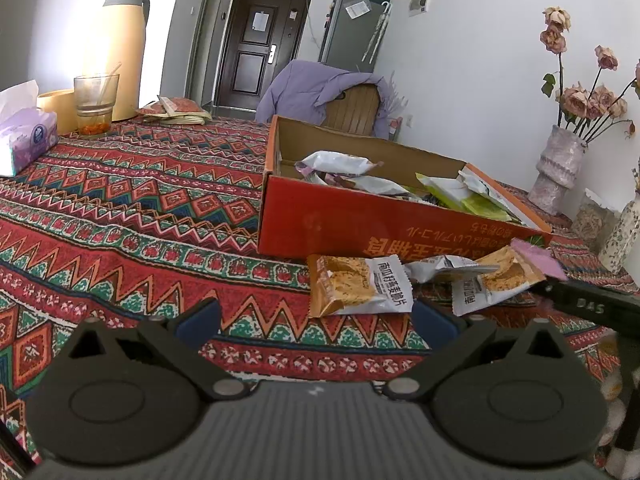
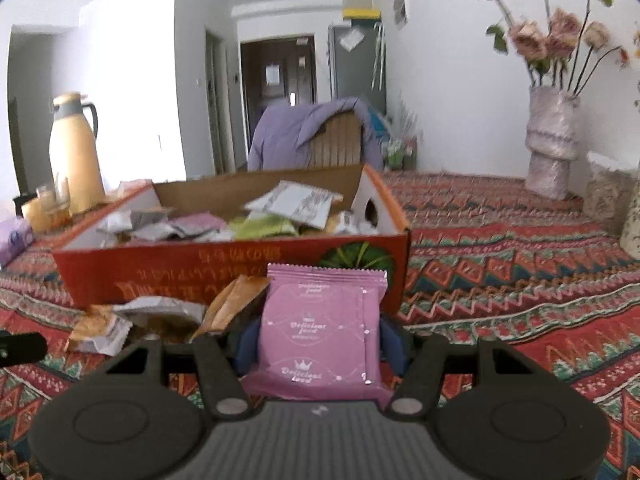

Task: Organize snacks
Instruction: 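Grasp a pink packet with the right gripper and lift it, then grasp a cracker packet with the left gripper while the right holds the pink packet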

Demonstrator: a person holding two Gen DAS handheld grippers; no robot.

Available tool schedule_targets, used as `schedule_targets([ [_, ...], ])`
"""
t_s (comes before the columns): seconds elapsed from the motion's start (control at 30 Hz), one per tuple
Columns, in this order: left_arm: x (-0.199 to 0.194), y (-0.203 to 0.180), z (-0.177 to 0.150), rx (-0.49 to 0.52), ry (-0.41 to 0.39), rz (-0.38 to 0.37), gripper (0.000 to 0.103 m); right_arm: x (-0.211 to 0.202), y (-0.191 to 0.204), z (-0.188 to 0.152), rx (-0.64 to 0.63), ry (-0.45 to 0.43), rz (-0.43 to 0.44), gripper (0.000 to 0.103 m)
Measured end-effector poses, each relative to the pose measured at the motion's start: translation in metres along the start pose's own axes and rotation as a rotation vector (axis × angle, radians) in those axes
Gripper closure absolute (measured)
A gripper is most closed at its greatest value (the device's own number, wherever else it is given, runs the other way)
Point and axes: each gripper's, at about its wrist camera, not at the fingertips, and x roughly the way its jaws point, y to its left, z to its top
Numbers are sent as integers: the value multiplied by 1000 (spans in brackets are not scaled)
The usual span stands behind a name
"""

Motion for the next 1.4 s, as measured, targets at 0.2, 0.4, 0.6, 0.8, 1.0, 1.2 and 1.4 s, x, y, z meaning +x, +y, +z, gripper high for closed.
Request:
schedule_targets([
  [0.2, 1, 0, 0, 3, 1, 9, 0, -27, -2, 0, 0, -134, -3, 42],
  [0.4, 1, -3, 0, 18, 2, 34, 0, -25, -3, 0, 2, -132, 24, 42],
  [0.6, 0, -11, 1, 60, 2, 57, 0, -22, -8, -3, 38, -120, 46, 42],
  [0.8, 3, -20, 6, 89, 29, 45, 0, -23, -8, -5, 38, -123, 64, 42],
  [1.0, 13, -31, 18, 109, 64, 44, 0, -24, -8, -6, 47, -124, 76, 42],
  [1.2, 38, -41, 34, 109, 131, 78, 0, -24, -10, -6, 60, -130, 85, 42],
  [1.4, 64, -54, 38, 130, 188, 96, 0, -24, -11, -6, 67, -134, 90, 42],
])
